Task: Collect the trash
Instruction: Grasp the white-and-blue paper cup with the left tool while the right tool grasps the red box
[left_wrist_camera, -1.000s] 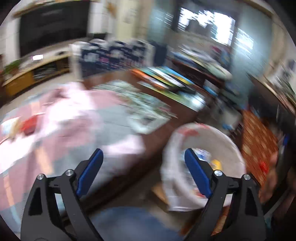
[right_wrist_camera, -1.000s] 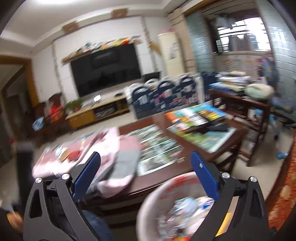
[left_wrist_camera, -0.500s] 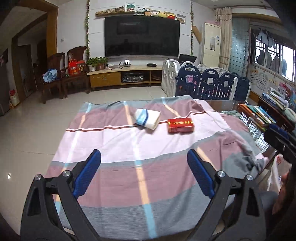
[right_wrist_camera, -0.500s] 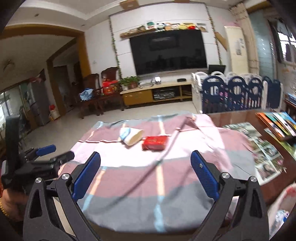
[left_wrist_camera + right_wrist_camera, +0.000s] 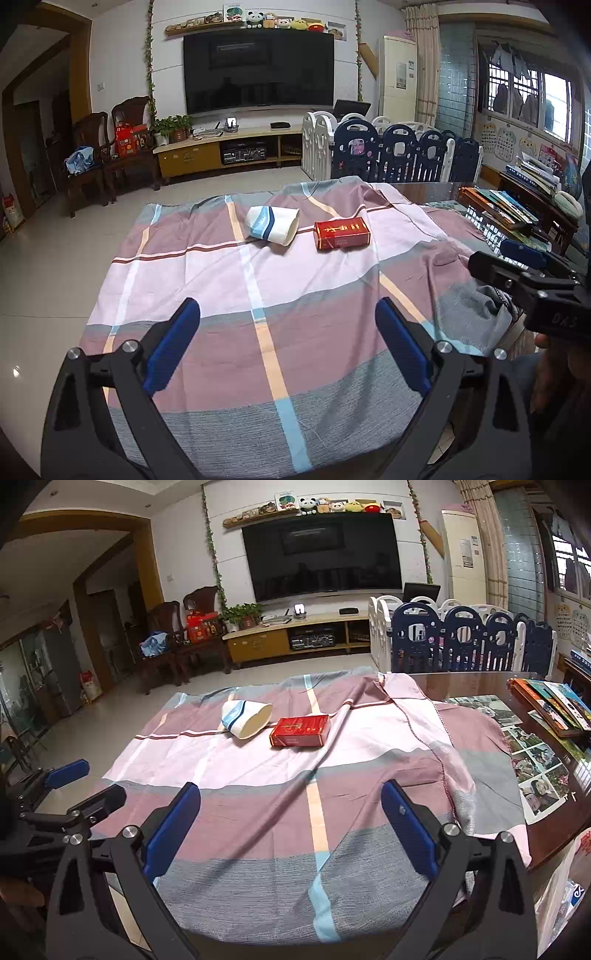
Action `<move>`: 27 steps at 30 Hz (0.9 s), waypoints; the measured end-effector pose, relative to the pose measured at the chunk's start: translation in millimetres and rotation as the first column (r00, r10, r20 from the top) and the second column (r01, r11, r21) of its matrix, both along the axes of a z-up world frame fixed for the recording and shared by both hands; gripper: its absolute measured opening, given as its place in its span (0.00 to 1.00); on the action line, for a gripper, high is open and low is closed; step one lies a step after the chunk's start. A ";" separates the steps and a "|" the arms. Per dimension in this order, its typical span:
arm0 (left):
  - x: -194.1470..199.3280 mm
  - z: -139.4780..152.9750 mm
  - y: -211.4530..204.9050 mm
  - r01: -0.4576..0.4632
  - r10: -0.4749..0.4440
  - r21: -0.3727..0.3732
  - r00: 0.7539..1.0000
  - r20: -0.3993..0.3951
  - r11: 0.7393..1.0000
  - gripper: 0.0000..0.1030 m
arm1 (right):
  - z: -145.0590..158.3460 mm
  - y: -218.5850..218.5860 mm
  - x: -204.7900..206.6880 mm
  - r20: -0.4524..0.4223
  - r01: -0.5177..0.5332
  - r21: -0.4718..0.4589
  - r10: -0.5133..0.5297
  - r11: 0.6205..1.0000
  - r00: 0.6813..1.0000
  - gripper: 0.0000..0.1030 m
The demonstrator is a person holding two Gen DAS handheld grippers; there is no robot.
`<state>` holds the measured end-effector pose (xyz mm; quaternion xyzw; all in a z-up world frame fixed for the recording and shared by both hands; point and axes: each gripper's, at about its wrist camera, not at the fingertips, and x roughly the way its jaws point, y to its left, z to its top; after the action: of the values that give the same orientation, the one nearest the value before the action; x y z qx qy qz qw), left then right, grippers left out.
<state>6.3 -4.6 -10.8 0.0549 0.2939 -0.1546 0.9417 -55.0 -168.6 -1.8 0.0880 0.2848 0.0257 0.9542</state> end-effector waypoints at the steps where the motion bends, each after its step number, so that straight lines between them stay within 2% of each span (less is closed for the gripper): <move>1: 0.6 0.0 0.9 -0.002 0.002 -0.005 1.000 -0.001 1.000 0.93 | -1.3 1.5 4.5 -0.008 0.014 -0.012 -0.014 1.000 1.000 0.94; 3: 2.4 1.5 4.2 -0.021 0.021 -0.014 1.000 0.004 1.000 0.93 | -4.5 4.7 19.3 -0.029 0.033 -0.016 -0.033 0.999 0.999 0.94; 9: 12.2 7.6 27.7 -0.140 0.141 -0.084 0.990 0.005 0.987 0.93 | -26.4 27.8 121.8 -0.168 0.114 -0.064 -0.123 0.991 0.978 0.94; 13: 17.3 9.0 45.9 -0.184 0.184 -0.130 0.983 -0.006 0.974 0.93 | -60.8 42.4 203.4 -0.274 0.158 -0.122 -0.187 0.980 0.943 0.94; 17: 26.3 5.2 60.9 -0.211 0.205 -0.179 0.977 -0.051 0.961 0.93 | -84.5 49.3 252.6 -0.326 0.203 -0.187 -0.255 0.961 0.910 0.94; 20: 35.2 0.4 68.5 -0.225 0.210 -0.213 0.974 -0.088 0.951 0.93 | -102.6 48.8 276.6 -0.374 0.225 -0.248 -0.307 0.942 0.875 0.94; 23: 54.5 -6.8 76.2 -0.216 0.185 -0.260 0.973 -0.140 0.941 0.93 | -117.0 42.8 287.3 -0.405 0.226 -0.273 -0.325 0.935 0.855 0.94; 25: 77.4 -10.8 77.3 -0.206 0.167 -0.262 0.972 -0.164 0.943 0.93 | -119.5 33.6 284.9 -0.400 0.232 -0.224 -0.306 0.947 0.864 0.91; 27: 101.5 -10.7 71.5 -0.159 0.124 -0.250 0.981 -0.151 0.955 0.93 | -113.1 23.0 276.8 -0.365 0.239 -0.179 -0.291 0.954 0.885 0.89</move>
<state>107.9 66.8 -21.5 -0.1013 0.3365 -0.1275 0.9275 221.8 -145.6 -114.9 0.0675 0.4538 -0.1414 0.8772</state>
